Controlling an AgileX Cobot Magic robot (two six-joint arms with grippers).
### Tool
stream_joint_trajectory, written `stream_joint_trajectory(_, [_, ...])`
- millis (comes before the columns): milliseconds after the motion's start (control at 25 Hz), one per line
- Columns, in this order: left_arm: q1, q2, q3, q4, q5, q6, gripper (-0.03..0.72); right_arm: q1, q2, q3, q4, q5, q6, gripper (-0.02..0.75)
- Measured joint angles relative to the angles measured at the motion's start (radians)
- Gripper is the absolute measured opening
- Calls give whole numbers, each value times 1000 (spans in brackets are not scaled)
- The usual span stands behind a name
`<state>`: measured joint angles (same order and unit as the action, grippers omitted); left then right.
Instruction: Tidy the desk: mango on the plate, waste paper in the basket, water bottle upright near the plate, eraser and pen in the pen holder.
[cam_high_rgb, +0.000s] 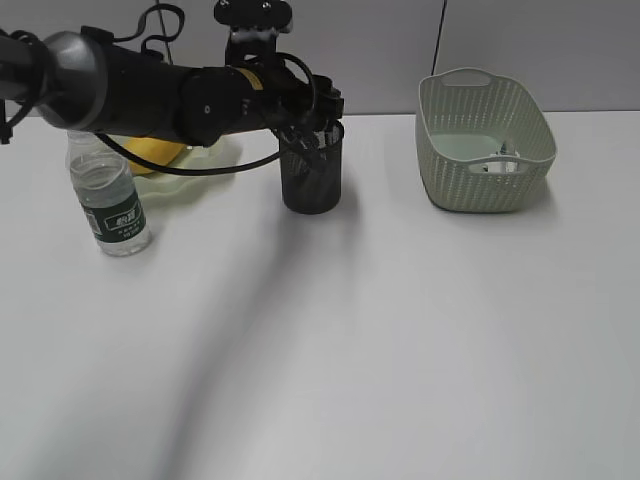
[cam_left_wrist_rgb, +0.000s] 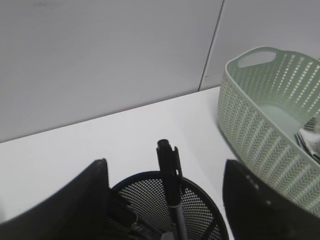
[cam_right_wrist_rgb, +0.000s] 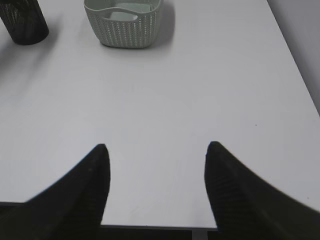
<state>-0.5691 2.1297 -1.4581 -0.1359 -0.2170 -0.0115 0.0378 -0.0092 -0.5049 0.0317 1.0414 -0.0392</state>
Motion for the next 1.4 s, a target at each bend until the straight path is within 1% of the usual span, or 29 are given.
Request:
stream_joint_trajectory(160, [0,-22,0,18,46,0,547,0,0,0,0,0,0,478])
stream_joint_trajectory(320, [0,-117,0,46,144,0,538,0,0,0,0,0,0,478])
stream_joint_trajectory(400, [0,-176,0,67,231,0,528,0,0,0,0,0,0,478])
stream_joint_trajectory(680, [1,-392,0,74,682,0,510,0,0,0,0,0,-1,478])
stream_joint_trajectory(800, [24,-454,0,70,828,0,509,0,0,0,0,0,-1,478])
stream_joint_trajectory(920, [93,-489,-21,68,922,0,509,0,0,0,0,0,-1,478])
stream_joint_trajectory(1120, [268,-512,-84,72,1035,-23,508,0,0,0,0,0,-1,478])
stream_joint_trajectory(1280, [400,-514,-98,127,1128,-26,508,0,0,0,0,0,-1,478])
stream_joint_trajectory(1400, [466,-514,-98,149,1170,-26,508,0,0,0,0,0,-1,478])
